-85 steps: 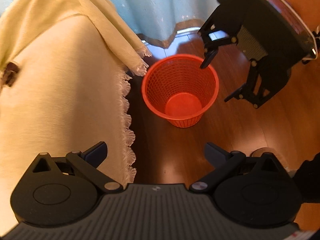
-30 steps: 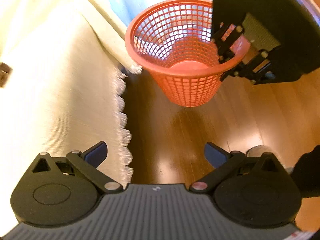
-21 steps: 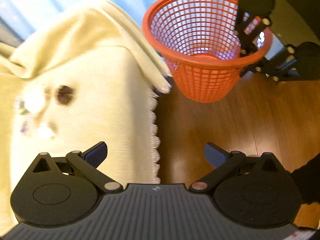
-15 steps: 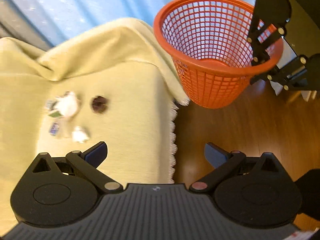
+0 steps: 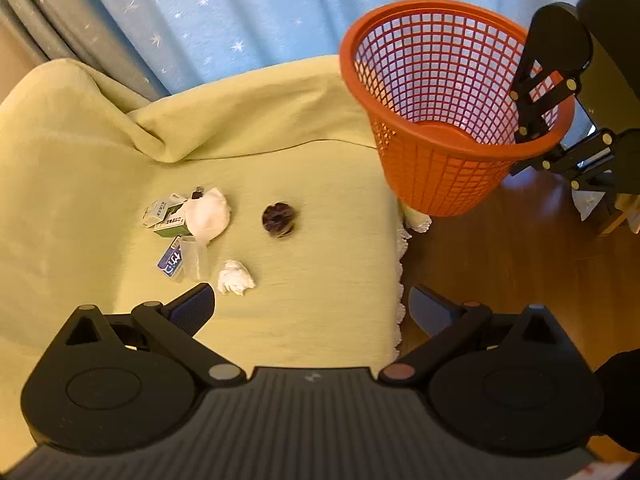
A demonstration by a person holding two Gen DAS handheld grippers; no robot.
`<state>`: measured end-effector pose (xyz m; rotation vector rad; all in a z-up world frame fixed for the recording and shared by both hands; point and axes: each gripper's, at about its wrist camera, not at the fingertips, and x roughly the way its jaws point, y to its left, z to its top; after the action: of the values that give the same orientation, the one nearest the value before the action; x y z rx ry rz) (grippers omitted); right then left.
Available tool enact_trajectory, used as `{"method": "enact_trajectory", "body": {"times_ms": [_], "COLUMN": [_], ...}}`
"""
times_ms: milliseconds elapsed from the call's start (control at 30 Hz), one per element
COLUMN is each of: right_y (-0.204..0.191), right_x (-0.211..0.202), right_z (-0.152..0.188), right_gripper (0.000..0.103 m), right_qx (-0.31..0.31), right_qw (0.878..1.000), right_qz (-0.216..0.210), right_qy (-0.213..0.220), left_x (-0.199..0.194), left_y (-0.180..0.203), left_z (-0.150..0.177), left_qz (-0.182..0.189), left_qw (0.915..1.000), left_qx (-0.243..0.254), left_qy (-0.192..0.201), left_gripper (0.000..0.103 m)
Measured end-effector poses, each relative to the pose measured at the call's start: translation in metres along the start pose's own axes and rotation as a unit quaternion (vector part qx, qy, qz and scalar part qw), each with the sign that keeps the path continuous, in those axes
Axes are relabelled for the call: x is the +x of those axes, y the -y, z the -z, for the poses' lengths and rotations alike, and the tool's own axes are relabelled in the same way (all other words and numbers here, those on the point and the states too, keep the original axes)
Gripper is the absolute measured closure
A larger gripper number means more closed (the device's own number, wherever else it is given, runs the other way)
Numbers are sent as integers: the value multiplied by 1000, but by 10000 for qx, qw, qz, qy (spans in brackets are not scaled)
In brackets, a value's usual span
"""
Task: Organize objects
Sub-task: 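Lift the wastebasket with the right tool and carry it onto the sofa, then lower the left tool onto the dark brown scrunchie and close while the right tool holds the basket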
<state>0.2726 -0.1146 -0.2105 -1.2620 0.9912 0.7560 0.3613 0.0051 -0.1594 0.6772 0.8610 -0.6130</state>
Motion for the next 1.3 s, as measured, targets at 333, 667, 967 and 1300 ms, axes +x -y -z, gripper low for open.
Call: {"method": "enact_trajectory", "body": {"times_ms": [333,667,967,1300], "right_y": [66,113,127,127], "right_x": [73,128,159,186], "right_z": [-58,-79,-85,-101], "right_gripper": [102,102,102,103], "right_qx": [249,-18,-610,-659], "right_qw": [9961,9936,9896,9797], "right_qz": [-114,74,197,125], "right_qy": [-840,-1131,-1290,-1889], "left_x": [52,110,152,199], "left_y": [-101,-137,-153,-157], "left_z": [15,5,-11,-8], "left_qz": [366,409,384,897], "left_qw": [9979,9976,9988,9946], "left_qx": [478,554,305,503], "left_qy": [239,56,-29,105], "left_gripper": [1,1,1,1]}}
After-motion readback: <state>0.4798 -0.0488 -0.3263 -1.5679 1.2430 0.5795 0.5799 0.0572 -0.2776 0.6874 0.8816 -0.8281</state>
